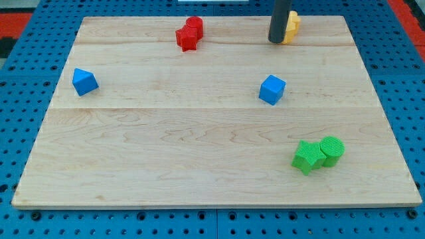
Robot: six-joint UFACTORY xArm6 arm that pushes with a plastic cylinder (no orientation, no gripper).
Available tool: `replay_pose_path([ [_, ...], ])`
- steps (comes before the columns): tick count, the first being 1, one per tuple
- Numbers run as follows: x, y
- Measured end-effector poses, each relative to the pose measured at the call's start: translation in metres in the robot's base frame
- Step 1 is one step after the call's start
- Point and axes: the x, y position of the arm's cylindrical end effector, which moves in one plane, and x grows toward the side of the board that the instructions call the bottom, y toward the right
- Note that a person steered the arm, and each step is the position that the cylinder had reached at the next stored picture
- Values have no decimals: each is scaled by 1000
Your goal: Place the blue cube towards right of the blue triangle
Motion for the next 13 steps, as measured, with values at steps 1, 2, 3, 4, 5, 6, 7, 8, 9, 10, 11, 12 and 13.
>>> replay_pose_path([
  [1,45,-40],
  [2,65,-4],
  [3,100,40],
  [4,138,19],
  [5,139,-46],
  [6,129,-94],
  [7,129,-141],
  [8,129,-183],
  [9,129,-224],
  [10,129,-251],
  [11,129,-255],
  [12,129,-255],
  [13,143,-255],
])
